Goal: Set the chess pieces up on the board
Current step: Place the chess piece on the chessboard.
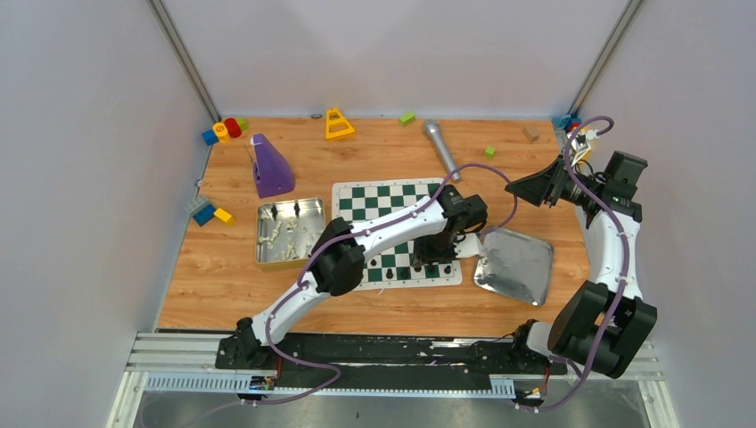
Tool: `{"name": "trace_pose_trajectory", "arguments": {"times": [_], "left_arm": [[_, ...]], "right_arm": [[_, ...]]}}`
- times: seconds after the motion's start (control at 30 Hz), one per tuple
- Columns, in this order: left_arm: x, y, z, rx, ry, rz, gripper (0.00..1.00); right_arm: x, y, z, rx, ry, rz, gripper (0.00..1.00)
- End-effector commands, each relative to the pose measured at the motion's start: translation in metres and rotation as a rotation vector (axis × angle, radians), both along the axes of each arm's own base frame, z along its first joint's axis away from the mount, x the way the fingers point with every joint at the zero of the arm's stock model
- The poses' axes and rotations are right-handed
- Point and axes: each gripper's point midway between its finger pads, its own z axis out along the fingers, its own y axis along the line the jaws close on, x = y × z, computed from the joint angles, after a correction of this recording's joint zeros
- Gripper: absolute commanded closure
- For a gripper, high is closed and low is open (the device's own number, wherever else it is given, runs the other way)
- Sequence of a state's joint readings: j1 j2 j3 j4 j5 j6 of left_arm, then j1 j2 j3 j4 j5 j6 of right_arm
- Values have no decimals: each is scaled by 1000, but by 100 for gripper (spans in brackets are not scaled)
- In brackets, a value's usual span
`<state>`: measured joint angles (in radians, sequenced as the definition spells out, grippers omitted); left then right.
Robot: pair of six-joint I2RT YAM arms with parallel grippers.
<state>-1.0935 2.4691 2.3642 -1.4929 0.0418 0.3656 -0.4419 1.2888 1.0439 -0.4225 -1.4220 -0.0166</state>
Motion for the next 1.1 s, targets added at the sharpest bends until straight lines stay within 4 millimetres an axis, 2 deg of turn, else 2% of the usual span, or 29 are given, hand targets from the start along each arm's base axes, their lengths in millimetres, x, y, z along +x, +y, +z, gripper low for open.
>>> {"name": "trace_pose_trajectory", "arguments": {"times": [0.0, 1.07], "left_arm": [[2, -7, 1, -16, -16, -21, 95], [0, -11, -20, 9, 2, -10, 89]], "right_arm": [[-6, 2, 6, 7, -39, 31, 48], [-6, 2, 4, 21, -27, 38, 48]]}}
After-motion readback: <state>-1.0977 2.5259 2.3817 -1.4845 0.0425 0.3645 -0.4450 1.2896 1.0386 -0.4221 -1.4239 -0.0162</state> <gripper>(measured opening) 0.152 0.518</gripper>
